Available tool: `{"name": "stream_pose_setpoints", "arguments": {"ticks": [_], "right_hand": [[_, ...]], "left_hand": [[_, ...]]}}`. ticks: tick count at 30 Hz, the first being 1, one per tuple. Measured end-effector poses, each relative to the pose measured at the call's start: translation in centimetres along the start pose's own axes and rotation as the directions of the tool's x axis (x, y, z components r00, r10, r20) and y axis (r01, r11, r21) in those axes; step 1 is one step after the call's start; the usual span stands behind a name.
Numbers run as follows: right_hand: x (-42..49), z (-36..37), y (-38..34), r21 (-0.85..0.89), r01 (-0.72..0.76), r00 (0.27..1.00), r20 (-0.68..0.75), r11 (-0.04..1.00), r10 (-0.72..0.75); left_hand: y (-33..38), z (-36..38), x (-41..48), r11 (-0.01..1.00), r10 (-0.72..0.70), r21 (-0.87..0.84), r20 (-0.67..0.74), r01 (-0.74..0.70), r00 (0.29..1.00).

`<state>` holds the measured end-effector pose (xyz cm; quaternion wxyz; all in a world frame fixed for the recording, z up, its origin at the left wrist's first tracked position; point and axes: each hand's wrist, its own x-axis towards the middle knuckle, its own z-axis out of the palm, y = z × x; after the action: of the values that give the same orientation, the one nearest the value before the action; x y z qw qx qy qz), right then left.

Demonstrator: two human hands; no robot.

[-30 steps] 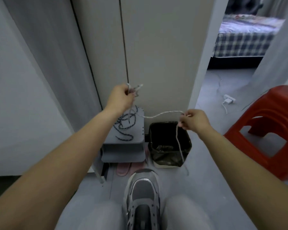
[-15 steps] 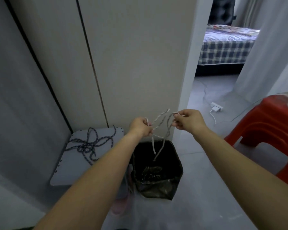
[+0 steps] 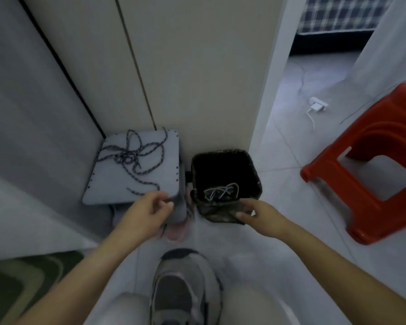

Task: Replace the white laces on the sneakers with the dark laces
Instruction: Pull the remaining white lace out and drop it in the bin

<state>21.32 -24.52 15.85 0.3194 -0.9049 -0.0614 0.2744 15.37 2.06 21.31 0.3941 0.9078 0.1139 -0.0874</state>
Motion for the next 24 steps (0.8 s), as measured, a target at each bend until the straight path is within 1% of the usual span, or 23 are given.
{"name": "stream_pose_setpoints", "arguments": {"ticks": [1,2,3,4,5,6,7,8,10,11,12,13,15,17,20,22,24], "right_hand": [[-1.6,0.9,-0.2,0.011,0.018,1.000,0.019,1.000,-0.018],[-3.2,1.6,-0.6,0.029,0.047,0.998,0.030,0.999,-0.047],[-4.9,2.1,-1.3,0.038,0.086,0.996,0.028,0.996,-0.087],[-7.0,2.5,-2.2,0.042,0.135,0.991,0.012,0.990,-0.136],[-9.3,2.9,-3.5,0.049,0.186,0.983,-0.009,0.981,-0.186],[-11.7,3.4,-4.9,0.061,0.228,0.974,-0.010,0.972,-0.228],[-14.1,3.9,-6.3,0.057,0.254,0.967,0.024,0.966,-0.255],[-16.4,4.8,-7.5,0.022,0.262,0.960,0.094,0.965,-0.263],[-19.7,7.0,-9.1,-0.154,0.268,0.945,0.234,0.951,-0.229],[-20.9,8.2,-9.5,-0.236,0.251,0.945,0.269,0.939,-0.185],[-21.7,9.4,-9.6,-0.282,0.241,0.949,0.270,0.929,-0.164],[-22.3,10.3,-9.6,-0.301,0.247,0.954,0.244,0.921,-0.176],[-22.4,11.7,-9.1,-0.283,0.291,0.954,0.162,0.914,-0.253],[-21.8,12.4,-8.5,-0.270,0.306,0.952,0.101,0.913,-0.290],[-21.1,13.3,-8.3,-0.330,0.301,0.953,0.099,0.895,-0.285],[-20.6,14.7,-7.8,-0.302,0.300,0.954,0.111,0.905,-0.279],[-19.5,16.1,-7.1,-0.248,0.276,0.959,0.138,0.929,-0.248]], "left_hand": [[-0.5,-1.1,-3.0,1.000,-0.018,0.014,0.021,0.018,1.000],[-0.5,-2.1,-5.9,0.999,-0.040,0.038,0.102,0.036,0.994],[-0.3,-2.9,-8.8,0.996,-0.077,0.072,0.238,0.061,0.968],[0.1,-3.4,-11.5,0.990,-0.119,0.115,0.390,0.080,0.913],[0.4,-3.5,-13.9,0.983,-0.149,0.170,0.506,0.071,0.850],[0.5,-3.4,-16.0,0.976,-0.152,0.216,0.563,0.033,0.813],[0.1,-2.6,-17.6,0.966,-0.144,0.258,0.569,-0.009,0.810],[-0.5,-1.7,-18.8,0.961,-0.115,0.274,0.534,-0.043,0.838],[-1.6,0.3,-20.5,0.943,-0.089,0.330,0.382,-0.046,0.920],[-2.1,1.0,-20.9,0.930,-0.094,0.366,0.310,-0.027,0.946],[-2.3,1.5,-21.2,0.919,-0.095,0.395,0.263,-0.017,0.960],[-2.5,1.8,-21.3,0.908,-0.084,0.419,0.244,-0.026,0.966],[-2.8,1.9,-21.3,0.909,-0.067,0.416,0.208,-0.027,0.976],[-3.4,1.9,-20.8,0.909,-0.085,0.417,0.170,0.006,0.982],[-3.8,2.5,-20.4,0.868,-0.153,0.493,0.154,0.058,0.976],[-4.2,3.3,-20.5,0.852,-0.202,0.517,0.177,0.084,0.963],[-5.4,4.1,-20.1,0.859,-0.242,0.499,0.198,0.115,0.950]]}}
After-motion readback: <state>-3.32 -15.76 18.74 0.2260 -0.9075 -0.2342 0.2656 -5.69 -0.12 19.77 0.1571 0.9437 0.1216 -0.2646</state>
